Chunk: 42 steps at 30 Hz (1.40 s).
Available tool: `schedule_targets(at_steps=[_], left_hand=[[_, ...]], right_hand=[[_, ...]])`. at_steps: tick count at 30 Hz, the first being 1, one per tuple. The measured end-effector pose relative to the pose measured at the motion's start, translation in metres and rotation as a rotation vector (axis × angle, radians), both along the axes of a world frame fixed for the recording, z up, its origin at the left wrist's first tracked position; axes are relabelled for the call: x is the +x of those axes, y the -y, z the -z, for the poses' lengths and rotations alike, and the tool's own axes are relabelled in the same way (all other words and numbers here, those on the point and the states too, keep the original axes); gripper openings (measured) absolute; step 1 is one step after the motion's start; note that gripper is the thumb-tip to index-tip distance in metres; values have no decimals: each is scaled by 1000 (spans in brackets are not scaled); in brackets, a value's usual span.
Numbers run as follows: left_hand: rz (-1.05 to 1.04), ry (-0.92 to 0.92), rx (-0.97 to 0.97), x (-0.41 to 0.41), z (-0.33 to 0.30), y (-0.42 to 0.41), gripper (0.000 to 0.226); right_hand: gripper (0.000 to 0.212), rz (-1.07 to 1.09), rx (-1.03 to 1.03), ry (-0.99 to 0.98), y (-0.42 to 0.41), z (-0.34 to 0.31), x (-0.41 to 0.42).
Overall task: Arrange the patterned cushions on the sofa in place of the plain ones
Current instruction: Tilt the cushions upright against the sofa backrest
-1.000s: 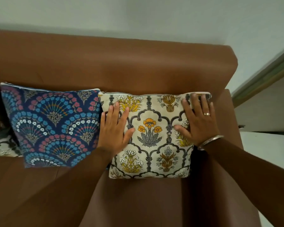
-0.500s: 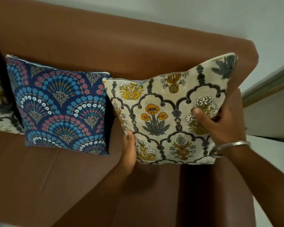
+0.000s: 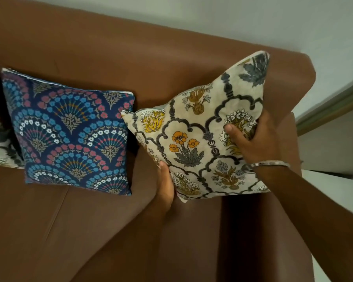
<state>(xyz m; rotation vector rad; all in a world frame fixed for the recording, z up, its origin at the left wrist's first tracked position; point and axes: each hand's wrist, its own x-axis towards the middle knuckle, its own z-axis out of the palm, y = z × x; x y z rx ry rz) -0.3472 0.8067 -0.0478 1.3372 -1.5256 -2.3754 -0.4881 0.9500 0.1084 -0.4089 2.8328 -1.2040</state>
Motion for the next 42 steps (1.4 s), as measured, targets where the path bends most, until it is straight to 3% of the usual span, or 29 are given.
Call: schedule_targets(at_steps=[2,5,7,9,12,15,18,21,23,26,29,33,37,42], left_hand=[[42,-42,-34,4,-2,4,93],[143,-43,-370,30,-16,19,52],[177,81,-589,56,-28,51,57],[168,168,-747,81,-41,100,67],[134,253,-918,115,-67,189,59],[76,332,-1037,141,-75,287,59],[104,358,-886,146,-65,369,83],[162,363,-601,143,-43,415,102],[286,321,-379,142,-31,428,116],[322,206,-257,143,-17,438,125],[169,162,21,156,-7,430,137],[120,49,398,152,-15,399,129],[3,89,476,127,-6,380,142],[50,133,336,139,-7,387,137]], right_hand=[[96,1,-5,36,-5,0,1],[102,79,138,-121,-16,-12,26],[87,-31,107,-387,-5,-22,57],[69,-275,5,-497,25,-21,85],[57,-491,-47,-178,97,-1,114],[63,-443,-14,270,187,32,125],[84,-118,-150,623,262,67,119],[96,166,-300,724,302,91,112],[109,248,-405,694,310,97,118],[95,223,-464,645,314,87,137],[74,129,-304,440,326,47,148],[66,11,-166,161,348,-3,134],[63,-75,-7,60,368,-2,119],[73,-22,82,-30,362,3,130]])
